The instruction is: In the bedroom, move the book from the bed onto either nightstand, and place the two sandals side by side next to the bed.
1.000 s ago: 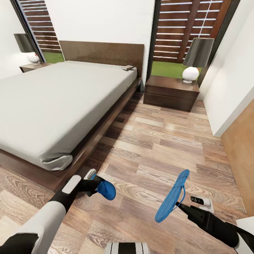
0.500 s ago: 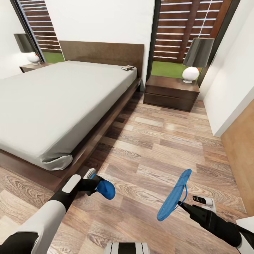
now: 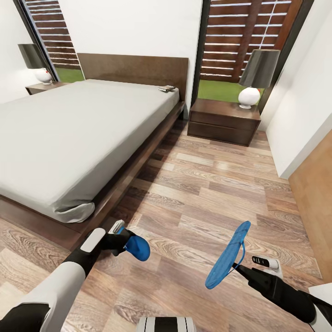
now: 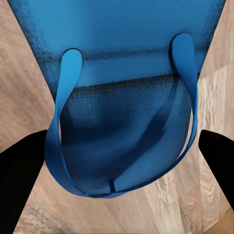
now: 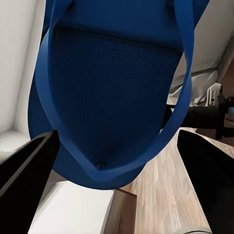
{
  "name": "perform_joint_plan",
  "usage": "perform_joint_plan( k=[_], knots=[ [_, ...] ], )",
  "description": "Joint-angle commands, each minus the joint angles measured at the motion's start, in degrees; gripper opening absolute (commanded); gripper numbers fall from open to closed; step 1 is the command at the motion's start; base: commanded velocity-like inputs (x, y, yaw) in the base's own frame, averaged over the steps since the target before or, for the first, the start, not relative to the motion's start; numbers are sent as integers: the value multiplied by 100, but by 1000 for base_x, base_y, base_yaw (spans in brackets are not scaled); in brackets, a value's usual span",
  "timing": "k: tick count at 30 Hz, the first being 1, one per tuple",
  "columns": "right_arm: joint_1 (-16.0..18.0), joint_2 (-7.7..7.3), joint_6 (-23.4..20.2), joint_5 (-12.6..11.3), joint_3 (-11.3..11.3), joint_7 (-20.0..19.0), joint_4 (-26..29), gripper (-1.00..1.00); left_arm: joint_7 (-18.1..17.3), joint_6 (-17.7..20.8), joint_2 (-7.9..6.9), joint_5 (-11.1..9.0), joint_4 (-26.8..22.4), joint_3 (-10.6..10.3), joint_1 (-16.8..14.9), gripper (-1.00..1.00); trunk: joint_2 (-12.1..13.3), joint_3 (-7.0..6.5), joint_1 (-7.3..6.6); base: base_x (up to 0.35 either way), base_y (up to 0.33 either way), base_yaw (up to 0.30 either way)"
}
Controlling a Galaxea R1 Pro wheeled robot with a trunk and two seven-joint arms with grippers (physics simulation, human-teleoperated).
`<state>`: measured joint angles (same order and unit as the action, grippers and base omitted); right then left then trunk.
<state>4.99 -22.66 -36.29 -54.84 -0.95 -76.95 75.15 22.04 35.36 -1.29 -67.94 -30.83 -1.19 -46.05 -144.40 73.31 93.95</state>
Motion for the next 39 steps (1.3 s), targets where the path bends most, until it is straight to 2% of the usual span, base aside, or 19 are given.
perform_joint_plan(
  k=[1, 39],
  knots=[
    [2, -2, -53, -27, 2, -5, 1, -100, 53, 6, -9, -62, -11, -13, -1, -100, -3, 27, 1, 0, 0, 0],
    [-2, -2, -53, -22, -2, -21, -14, -100, 41, 6, -47, -65, -83, -13, -1, -100, -54, 868, 99, 0, 0, 0]
  ],
)
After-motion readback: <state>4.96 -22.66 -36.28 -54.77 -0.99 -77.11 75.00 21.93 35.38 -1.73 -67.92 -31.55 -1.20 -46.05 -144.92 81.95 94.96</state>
